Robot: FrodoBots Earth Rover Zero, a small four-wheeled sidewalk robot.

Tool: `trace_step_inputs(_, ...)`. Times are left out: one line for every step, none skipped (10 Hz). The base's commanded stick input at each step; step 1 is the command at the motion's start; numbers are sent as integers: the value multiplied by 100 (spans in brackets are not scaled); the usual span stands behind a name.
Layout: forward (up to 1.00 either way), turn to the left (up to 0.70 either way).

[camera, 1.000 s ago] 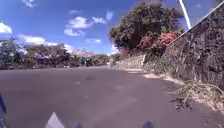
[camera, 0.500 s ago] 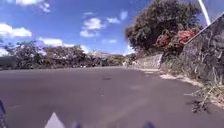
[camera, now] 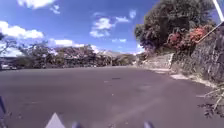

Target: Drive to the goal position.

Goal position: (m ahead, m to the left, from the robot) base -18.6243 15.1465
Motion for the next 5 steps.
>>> trace_step_inputs(0,100)
trace_step_inputs(0,100)
trace_step_inputs(0,100)
trace_step_inputs(0,100)
trace_step_inputs(0,100)
